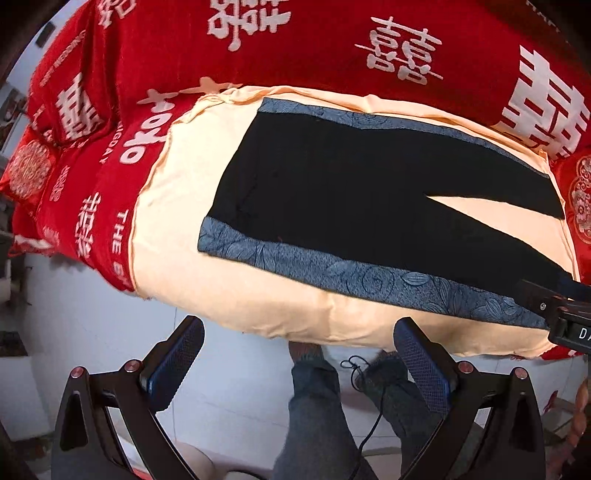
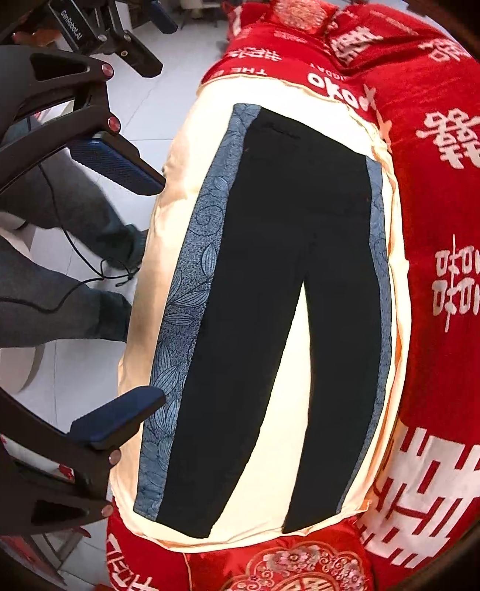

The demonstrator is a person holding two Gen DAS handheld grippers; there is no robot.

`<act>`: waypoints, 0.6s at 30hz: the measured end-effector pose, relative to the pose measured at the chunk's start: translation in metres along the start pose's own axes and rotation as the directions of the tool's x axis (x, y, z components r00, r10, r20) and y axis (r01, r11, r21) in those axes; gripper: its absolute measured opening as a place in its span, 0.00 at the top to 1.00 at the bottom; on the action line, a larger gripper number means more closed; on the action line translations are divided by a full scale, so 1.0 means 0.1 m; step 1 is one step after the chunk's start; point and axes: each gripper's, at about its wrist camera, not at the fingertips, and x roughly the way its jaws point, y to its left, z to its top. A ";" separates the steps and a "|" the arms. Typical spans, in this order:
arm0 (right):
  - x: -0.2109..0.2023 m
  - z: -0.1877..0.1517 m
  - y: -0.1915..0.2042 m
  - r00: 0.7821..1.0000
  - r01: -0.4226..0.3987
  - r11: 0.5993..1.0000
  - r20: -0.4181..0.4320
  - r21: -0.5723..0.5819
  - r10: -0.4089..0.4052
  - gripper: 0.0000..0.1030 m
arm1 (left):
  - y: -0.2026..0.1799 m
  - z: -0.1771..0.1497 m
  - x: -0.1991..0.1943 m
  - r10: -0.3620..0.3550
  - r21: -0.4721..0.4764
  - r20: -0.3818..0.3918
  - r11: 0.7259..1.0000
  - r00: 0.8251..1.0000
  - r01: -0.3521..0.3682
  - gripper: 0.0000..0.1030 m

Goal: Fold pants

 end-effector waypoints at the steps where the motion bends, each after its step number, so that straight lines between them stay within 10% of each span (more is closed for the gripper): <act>1: 0.02 0.01 0.01 1.000 0.002 1.000 0.002 0.011 -0.002 0.00 | 0.02 0.04 0.07 -0.008 0.024 -0.005 1.000 1.000 0.009 0.00; 9: 0.45 0.04 0.21 0.999 0.020 0.995 -0.034 0.099 -0.016 0.00 | 0.26 0.19 0.58 -0.098 0.078 -0.063 0.992 0.993 0.103 0.00; 13: 0.66 0.00 0.27 0.992 -0.122 0.979 0.005 0.163 0.123 0.00 | 0.53 0.30 0.92 -0.168 0.036 -0.038 0.985 0.985 0.169 0.00; 18: 1.21 -0.14 0.21 0.867 -0.490 0.819 0.071 0.300 0.493 0.06 | 0.85 0.35 1.59 -0.295 -0.061 -0.052 0.954 0.954 0.292 0.00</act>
